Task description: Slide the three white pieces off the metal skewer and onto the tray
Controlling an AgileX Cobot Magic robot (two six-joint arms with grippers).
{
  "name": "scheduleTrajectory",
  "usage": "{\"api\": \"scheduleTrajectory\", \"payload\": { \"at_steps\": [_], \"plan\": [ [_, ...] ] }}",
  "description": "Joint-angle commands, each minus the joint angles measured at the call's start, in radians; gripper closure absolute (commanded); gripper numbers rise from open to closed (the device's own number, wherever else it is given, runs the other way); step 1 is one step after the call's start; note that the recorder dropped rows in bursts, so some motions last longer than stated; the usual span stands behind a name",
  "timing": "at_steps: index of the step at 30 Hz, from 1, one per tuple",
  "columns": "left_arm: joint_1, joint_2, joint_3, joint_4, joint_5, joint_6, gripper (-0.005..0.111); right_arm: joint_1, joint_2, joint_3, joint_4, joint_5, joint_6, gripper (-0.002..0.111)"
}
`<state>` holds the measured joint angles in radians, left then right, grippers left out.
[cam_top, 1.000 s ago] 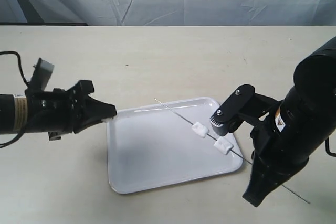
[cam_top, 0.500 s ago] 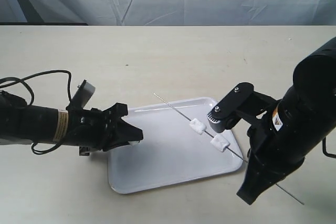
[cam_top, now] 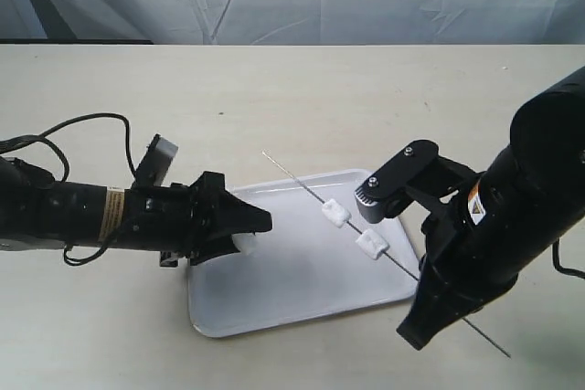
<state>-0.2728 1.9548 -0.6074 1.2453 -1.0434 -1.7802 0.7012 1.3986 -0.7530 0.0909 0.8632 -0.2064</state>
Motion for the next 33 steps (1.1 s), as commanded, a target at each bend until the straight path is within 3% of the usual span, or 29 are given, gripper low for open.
{"api": "scheduleTrajectory", "payload": {
  "at_steps": [1,5,7,20,33],
  "plan": [
    [-0.009,0.004,-0.003,-0.011,-0.012,0.013,0.061,-0.003,-0.008,0.002,0.048,-0.043,0.001,0.109],
    [-0.027,0.004,-0.003,0.040,0.232,0.012,0.061,-0.003,-0.008,0.002,0.071,-0.019,0.001,0.109],
    [-0.040,0.000,-0.005,0.064,0.257,0.036,0.061,-0.003,-0.008,0.002,0.069,-0.019,0.001,0.109],
    [-0.037,-0.068,-0.044,-0.052,-0.178,0.027,0.061,-0.003,-0.008,0.002,0.067,-0.080,0.003,0.109],
    [-0.037,-0.087,-0.044,-0.047,-0.178,-0.014,0.061,-0.003,-0.008,0.001,0.160,-0.200,0.093,0.109]
  ]
}}
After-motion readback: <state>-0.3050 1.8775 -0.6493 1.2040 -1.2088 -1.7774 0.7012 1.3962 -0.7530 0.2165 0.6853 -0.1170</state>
